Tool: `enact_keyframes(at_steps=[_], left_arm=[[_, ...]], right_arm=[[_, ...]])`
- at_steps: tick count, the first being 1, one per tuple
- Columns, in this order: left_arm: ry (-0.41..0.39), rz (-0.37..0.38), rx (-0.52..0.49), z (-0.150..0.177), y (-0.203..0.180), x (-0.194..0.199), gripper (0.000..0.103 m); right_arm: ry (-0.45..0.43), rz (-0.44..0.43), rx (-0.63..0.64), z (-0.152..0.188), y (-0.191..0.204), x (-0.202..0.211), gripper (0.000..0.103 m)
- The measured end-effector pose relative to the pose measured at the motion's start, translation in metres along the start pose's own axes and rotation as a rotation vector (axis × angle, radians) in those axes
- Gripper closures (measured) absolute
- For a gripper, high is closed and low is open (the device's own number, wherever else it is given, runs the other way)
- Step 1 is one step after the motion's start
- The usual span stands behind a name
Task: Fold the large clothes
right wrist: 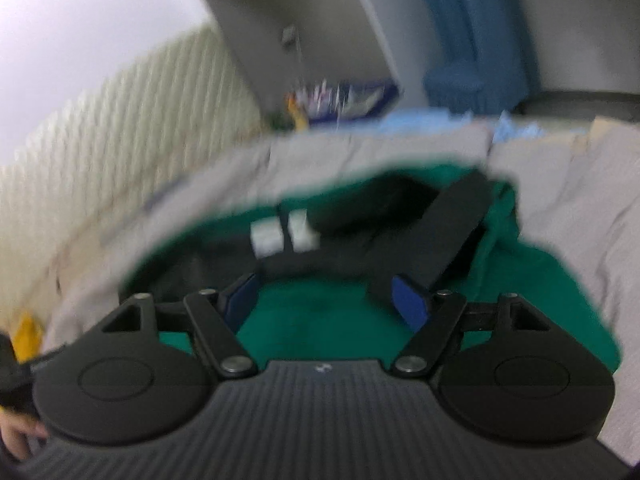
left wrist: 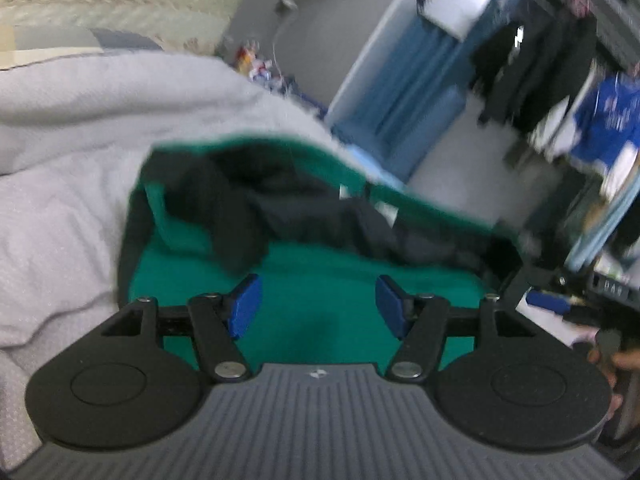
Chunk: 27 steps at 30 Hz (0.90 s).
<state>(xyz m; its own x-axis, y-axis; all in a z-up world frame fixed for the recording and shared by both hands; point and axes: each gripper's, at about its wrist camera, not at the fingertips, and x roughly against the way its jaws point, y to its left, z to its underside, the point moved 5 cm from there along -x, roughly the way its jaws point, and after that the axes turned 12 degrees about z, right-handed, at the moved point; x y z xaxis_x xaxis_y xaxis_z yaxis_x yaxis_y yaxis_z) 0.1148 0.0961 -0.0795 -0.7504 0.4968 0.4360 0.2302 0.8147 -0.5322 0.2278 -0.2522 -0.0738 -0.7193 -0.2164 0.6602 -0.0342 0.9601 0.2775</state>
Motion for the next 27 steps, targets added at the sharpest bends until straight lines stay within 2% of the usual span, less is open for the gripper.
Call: enact_keyframes(at_steps=[3, 5, 8, 11, 13, 17, 21, 27], left_arm=[[0.044, -0.051, -0.047, 0.013, 0.003, -0.019, 0.035], [0.041, -0.089, -0.088, 0.015, 0.005, -0.027, 0.035], [0.027, -0.131, -0.078, 0.008, 0.015, -0.042, 0.035], [0.012, -0.099, -0.005, 0.0, 0.032, -0.054, 0.028], [-0.013, -0.087, 0.037, -0.005, 0.04, -0.06, 0.028], [-0.033, -0.164, 0.027, -0.021, 0.054, -0.069, 0.029], [-0.063, -0.169, 0.083, -0.034, 0.075, -0.073, 0.029], [-0.066, -0.254, 0.05, -0.046, 0.097, -0.08, 0.029]], right_arm=[[0.107, 0.072, 0.092, 0.019, 0.011, -0.026, 0.043], [0.117, 0.115, 0.133, 0.022, 0.013, -0.037, 0.043], [0.082, 0.151, 0.131, 0.014, 0.012, -0.047, 0.044], [0.038, 0.163, 0.105, 0.005, 0.011, -0.06, 0.044], [0.006, 0.222, 0.132, 0.0, 0.012, -0.071, 0.046], [-0.028, 0.29, 0.112, -0.014, 0.002, -0.096, 0.047], [-0.033, 0.307, 0.041, -0.031, -0.016, -0.121, 0.047], [-0.069, 0.303, 0.035, -0.054, -0.024, -0.152, 0.049]])
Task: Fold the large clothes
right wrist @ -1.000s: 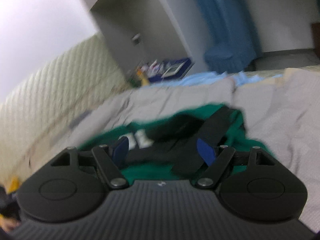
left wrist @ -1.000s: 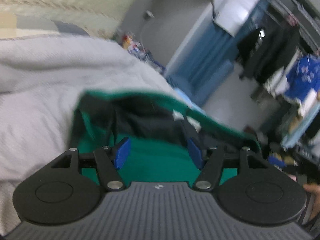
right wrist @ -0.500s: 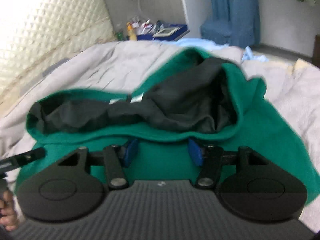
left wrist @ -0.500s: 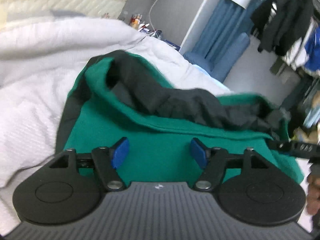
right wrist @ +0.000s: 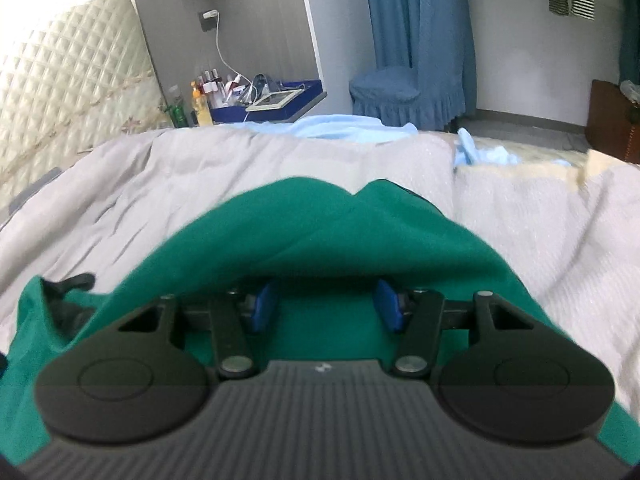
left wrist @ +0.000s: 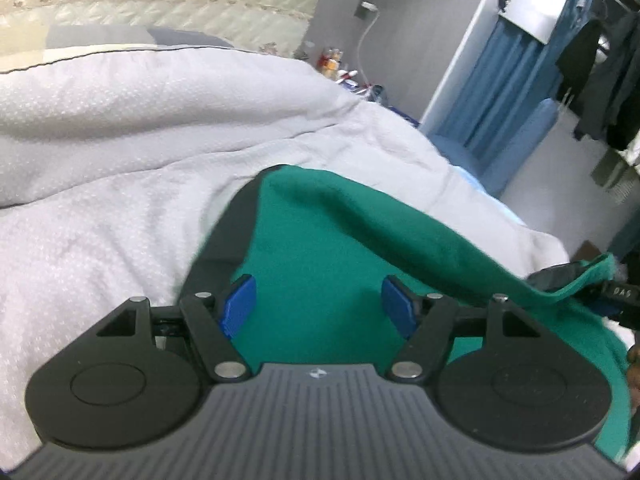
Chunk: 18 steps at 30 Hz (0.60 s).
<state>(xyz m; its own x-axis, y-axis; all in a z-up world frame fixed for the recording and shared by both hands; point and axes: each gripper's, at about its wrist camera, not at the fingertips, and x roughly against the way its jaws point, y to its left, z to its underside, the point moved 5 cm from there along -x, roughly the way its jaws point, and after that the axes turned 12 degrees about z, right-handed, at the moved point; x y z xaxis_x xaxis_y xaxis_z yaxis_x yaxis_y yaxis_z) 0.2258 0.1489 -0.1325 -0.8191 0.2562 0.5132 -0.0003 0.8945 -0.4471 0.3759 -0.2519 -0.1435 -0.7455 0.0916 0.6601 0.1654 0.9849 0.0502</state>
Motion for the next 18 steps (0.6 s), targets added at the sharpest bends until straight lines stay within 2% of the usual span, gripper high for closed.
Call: enact_keyframes(at_steps=[3, 8, 10, 18], left_arm=[[0.026, 0.002, 0.031, 0.001, 0.011, -0.01, 0.029], [0.051, -0.011, 0.018, 0.003, 0.016, -0.02, 0.029], [0.05, -0.008, 0.023, 0.004, 0.018, -0.022, 0.029], [0.056, -0.012, 0.021, 0.006, 0.017, -0.025, 0.029]], right_arm=[[0.038, 0.042, 0.003, -0.001, -0.005, -0.025, 0.049], [0.064, 0.098, 0.072, -0.003, -0.007, -0.063, 0.049], [0.064, 0.094, 0.082, -0.005, -0.005, -0.07, 0.046], [0.059, 0.085, 0.082, -0.005, -0.005, -0.067, 0.046]])
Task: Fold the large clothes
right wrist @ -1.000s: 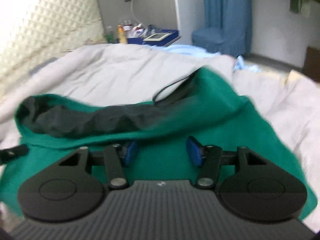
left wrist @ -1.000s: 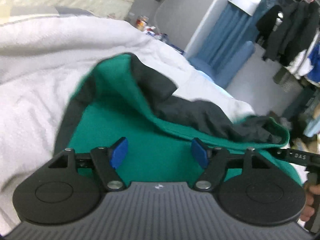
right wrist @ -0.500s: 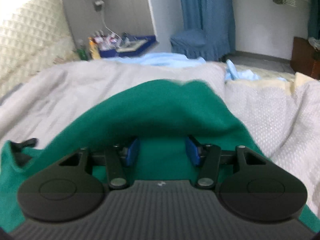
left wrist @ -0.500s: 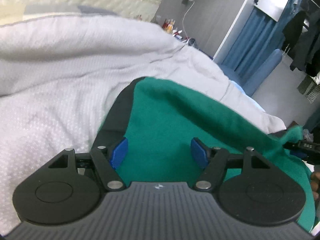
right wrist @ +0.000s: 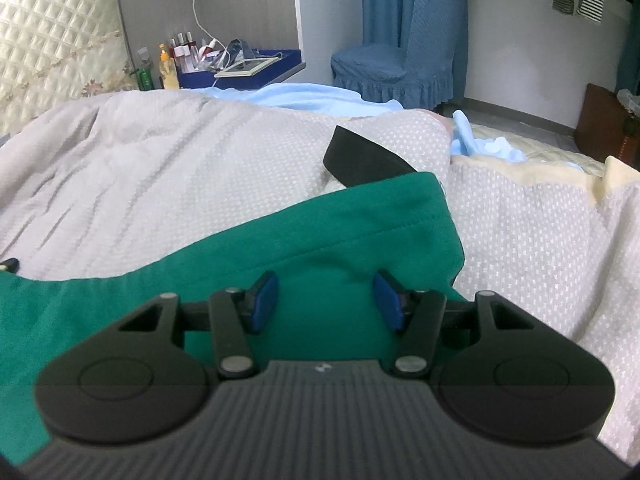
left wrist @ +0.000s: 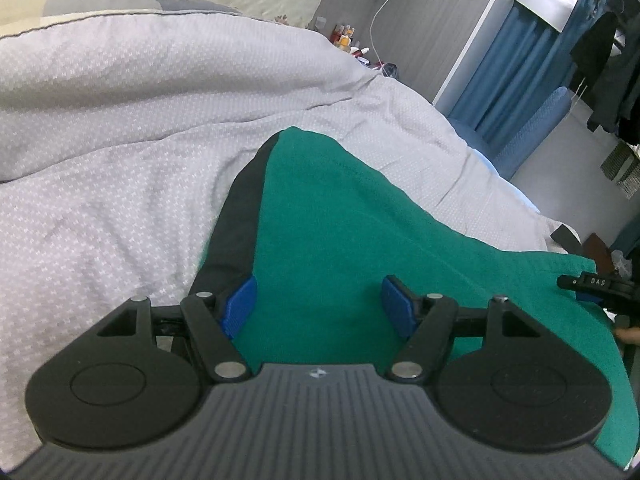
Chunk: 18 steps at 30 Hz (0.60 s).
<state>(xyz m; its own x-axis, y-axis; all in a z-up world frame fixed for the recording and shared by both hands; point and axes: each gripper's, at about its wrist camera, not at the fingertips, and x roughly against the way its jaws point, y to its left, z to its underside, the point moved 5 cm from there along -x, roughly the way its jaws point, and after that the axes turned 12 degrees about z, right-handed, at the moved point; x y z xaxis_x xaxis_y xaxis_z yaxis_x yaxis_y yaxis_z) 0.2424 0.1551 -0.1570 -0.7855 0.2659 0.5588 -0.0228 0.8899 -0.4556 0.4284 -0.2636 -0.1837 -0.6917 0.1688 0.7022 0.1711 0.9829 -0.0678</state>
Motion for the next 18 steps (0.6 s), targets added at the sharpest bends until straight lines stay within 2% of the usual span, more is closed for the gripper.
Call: enact_keyframes(at_steps=[5, 7, 9, 13, 18], left_arm=[[0.002, -0.01, -0.044, -0.002, -0.011, 0.008, 0.029], [-0.011, 0.012, -0.049, -0.002, -0.018, 0.018, 0.029], [-0.024, 0.034, -0.057, -0.001, -0.025, 0.028, 0.029], [-0.066, 0.044, -0.148, 0.003, -0.051, 0.054, 0.028], [-0.058, 0.073, -0.196, 0.016, -0.074, 0.076, 0.028]], right_arm=[[-0.024, -0.017, 0.029, 0.001, 0.001, 0.027, 0.047], [-0.044, -0.04, 0.054, 0.003, 0.005, 0.046, 0.047], [-0.052, -0.08, 0.075, 0.006, 0.01, 0.069, 0.047], [-0.053, -0.159, 0.087, 0.013, 0.02, 0.117, 0.047], [-0.061, -0.252, 0.105, 0.025, 0.039, 0.174, 0.047]])
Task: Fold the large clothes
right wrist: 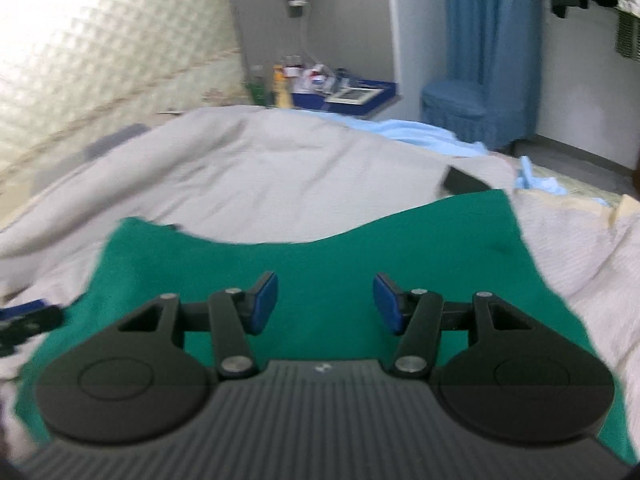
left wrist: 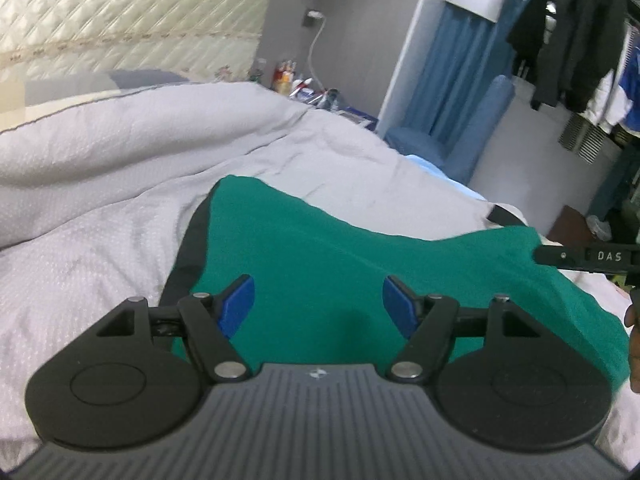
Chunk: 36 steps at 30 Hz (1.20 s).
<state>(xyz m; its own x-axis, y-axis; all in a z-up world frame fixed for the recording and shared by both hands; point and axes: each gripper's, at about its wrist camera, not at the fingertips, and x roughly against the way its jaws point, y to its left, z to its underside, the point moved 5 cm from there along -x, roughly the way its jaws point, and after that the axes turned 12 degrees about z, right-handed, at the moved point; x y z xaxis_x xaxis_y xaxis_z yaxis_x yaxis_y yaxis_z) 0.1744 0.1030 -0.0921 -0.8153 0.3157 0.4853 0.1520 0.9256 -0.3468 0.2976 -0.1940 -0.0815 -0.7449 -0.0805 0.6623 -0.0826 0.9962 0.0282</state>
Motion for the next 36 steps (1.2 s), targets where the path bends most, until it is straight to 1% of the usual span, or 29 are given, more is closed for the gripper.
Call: enact_keyframes(at_steps=[3, 6, 8, 9, 10, 11, 12, 14, 16, 18, 22, 27, 29, 30, 31, 33, 36], left_arm=[[0.01, 0.028, -0.026, 0.01, -0.016, 0.006, 0.028], [0.025, 0.043, -0.037, 0.017, -0.024, 0.007, 0.028], [0.047, 0.039, -0.052, 0.022, -0.027, 0.003, 0.028], [0.068, 0.035, -0.065, 0.026, -0.028, -0.001, 0.028], [0.086, 0.034, -0.074, 0.029, -0.028, -0.005, 0.028], [0.096, 0.036, -0.076, 0.031, -0.027, -0.008, 0.026], [0.101, 0.041, -0.076, 0.032, -0.026, -0.011, 0.026], [0.114, 0.051, -0.064, 0.033, -0.022, -0.015, 0.023], [0.136, 0.055, -0.043, 0.035, -0.017, -0.022, 0.02], [0.141, 0.054, -0.043, 0.038, -0.015, -0.026, 0.018], [0.118, 0.067, -0.048, 0.04, -0.017, -0.025, 0.018], [0.066, 0.07, 0.014, 0.037, -0.017, 0.001, 0.018], [0.055, 0.079, 0.038, 0.036, -0.02, 0.015, 0.018], [0.043, 0.084, 0.044, 0.036, -0.023, 0.023, 0.018], [0.027, 0.082, 0.048, 0.037, -0.026, 0.032, 0.018], [0.008, 0.073, 0.06, 0.037, -0.031, 0.045, 0.018], [-0.014, 0.056, 0.097, 0.042, -0.039, 0.064, 0.017]], right_arm=[[0.005, -0.042, 0.02, 0.017, 0.017, 0.024, 0.047], [0.019, -0.033, 0.061, 0.035, 0.028, 0.034, 0.047], [0.062, -0.012, 0.09, 0.046, 0.03, 0.029, 0.047], [0.069, -0.009, 0.104, 0.05, 0.032, 0.026, 0.046], [0.069, -0.004, 0.113, 0.051, 0.032, 0.023, 0.042], [0.07, 0.003, 0.117, 0.051, 0.032, 0.02, 0.04], [0.081, 0.0, 0.108, 0.052, 0.032, 0.016, 0.037], [0.111, -0.01, 0.076, 0.055, 0.032, 0.008, 0.035], [0.122, -0.013, 0.075, 0.059, 0.033, 0.002, 0.032], [0.131, -0.014, 0.082, 0.061, 0.035, -0.004, 0.03], [0.144, -0.013, 0.05, 0.063, 0.037, -0.005, 0.028], [0.113, -0.006, 0.001, 0.058, 0.029, 0.022, 0.03], [0.104, -0.023, -0.06, 0.059, 0.02, 0.038, 0.029], [0.1, -0.036, -0.086, 0.059, 0.016, 0.045, 0.027], [0.098, -0.052, -0.112, 0.06, 0.013, 0.052, 0.025], [0.102, -0.078, -0.163, 0.065, 0.004, 0.066, 0.025], [0.124, -0.086, -0.248, 0.075, -0.01, 0.079, 0.023]])
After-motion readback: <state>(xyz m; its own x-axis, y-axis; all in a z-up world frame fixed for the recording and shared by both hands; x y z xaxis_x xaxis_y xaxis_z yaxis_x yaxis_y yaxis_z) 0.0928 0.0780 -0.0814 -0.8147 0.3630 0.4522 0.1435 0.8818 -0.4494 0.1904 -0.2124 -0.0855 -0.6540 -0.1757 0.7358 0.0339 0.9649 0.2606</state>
